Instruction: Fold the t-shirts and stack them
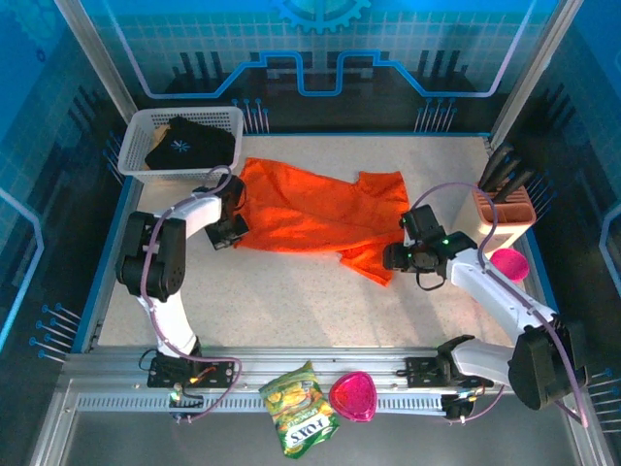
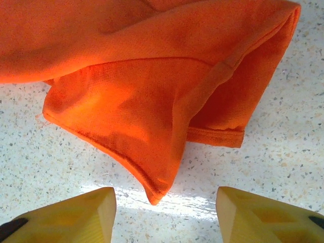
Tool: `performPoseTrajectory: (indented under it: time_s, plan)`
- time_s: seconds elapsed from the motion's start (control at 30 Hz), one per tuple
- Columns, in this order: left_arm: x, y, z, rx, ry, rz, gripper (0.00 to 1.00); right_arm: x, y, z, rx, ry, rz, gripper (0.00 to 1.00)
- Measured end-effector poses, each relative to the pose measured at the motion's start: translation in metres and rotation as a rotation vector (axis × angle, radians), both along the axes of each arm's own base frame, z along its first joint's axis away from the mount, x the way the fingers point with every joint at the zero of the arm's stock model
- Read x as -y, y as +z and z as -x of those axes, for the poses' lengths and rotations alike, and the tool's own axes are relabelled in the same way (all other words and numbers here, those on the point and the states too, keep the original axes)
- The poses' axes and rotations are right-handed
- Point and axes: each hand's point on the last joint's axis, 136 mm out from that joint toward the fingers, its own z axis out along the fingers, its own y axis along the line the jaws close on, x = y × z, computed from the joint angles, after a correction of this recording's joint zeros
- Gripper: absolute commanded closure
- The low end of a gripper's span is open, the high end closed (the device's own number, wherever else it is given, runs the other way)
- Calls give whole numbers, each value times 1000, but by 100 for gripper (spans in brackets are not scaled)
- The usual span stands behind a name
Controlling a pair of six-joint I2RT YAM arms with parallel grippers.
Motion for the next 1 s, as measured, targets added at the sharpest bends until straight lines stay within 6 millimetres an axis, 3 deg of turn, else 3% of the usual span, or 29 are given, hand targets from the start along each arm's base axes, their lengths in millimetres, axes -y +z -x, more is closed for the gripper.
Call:
performPoseTrajectory:
  time_s: [0.07, 0.2, 0.33, 0.5, 0.83, 1.0]
  plan:
    - [8, 7, 1, 14, -20, 7, 100, -4, -4, 6, -12, 2, -16, 36]
    - [19, 41, 1, 91, -52, 25, 100, -15, -24, 24, -63, 8, -31, 34]
    - [21, 68, 0, 160, -58, 37, 100, -18, -48, 39, -110, -32, -45, 39]
    - [21, 71, 2, 163, -58, 39, 100, -10, -71, 42, -114, -141, -48, 53]
    - [21, 79, 2, 184, -60, 42, 100, -16, -80, 21, -62, -234, -94, 66]
    - [21, 84, 2, 197, -75, 41, 100, -17, -83, 19, -64, -243, -98, 86]
